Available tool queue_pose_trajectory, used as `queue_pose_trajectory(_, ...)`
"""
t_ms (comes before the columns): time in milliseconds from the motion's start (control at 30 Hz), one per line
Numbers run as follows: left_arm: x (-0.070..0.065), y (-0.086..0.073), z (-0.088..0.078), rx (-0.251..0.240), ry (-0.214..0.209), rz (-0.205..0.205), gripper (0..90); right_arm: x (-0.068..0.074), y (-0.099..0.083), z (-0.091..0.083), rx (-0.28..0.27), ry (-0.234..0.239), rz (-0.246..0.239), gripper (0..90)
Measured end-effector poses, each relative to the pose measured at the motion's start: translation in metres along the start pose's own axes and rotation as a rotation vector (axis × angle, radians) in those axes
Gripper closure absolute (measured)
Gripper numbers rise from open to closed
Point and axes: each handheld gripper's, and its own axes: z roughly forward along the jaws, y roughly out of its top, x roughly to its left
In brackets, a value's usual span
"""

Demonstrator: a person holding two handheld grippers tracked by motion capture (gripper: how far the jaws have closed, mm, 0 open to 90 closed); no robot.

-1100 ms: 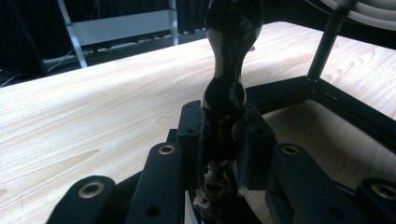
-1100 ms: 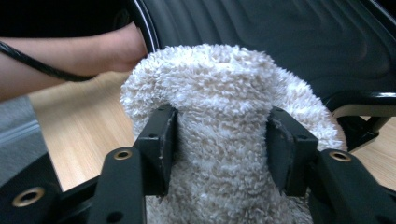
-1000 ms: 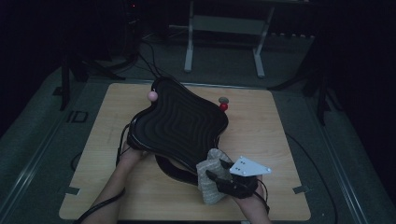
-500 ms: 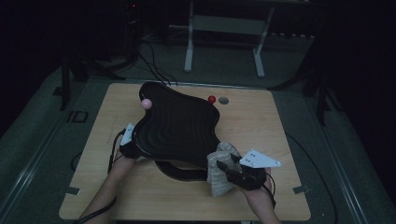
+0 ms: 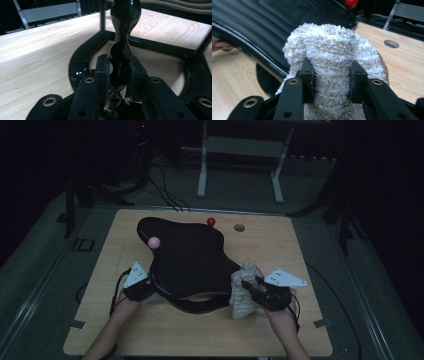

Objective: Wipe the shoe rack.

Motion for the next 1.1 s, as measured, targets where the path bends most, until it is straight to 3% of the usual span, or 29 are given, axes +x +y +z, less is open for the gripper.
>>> queue_pose_trajectory(167, -0.008, -0.004, -0.008, -0.006, -0.022, -0.008, 73.9, -0.009, 0.003, 0.005, -0.003, -0.018, 0.008, 66.3)
queue_pose_trajectory(500, -0.027, -0.005, -0.02, 0.017, -0.042, 0.04, 73.6, -0.023, 0.01, 0.015, 0.007, -0.047, 0.01, 67.2)
queue_pose_trajectory(633, -0.031, -0.007, -0.022, 0.015, -0.041, 0.024, 73.2, -0.025, 0.011, 0.018, 0.011, -0.055, 0.013, 67.3)
queue_pose_trajectory(700, -0.031, -0.007, -0.024, 0.003, -0.041, 0.019, 70.7, -0.025, 0.011, 0.018, 0.011, -0.054, 0.018, 67.3)
queue_pose_trajectory(767, -0.03, -0.003, -0.028, -0.009, -0.041, 0.006, 60.9, -0.025, 0.012, 0.017, 0.012, -0.054, 0.017, 67.4)
queue_pose_trajectory(967, -0.028, 0.02, -0.045, -0.079, -0.01, -0.016, 47.0, -0.016, 0.011, 0.003, -0.016, -0.029, 0.019, 67.5)
queue_pose_trajectory(1100, -0.029, 0.032, -0.044, -0.085, 0.013, -0.024, 38.5, -0.01, 0.007, -0.007, -0.031, -0.009, 0.029, 67.5)
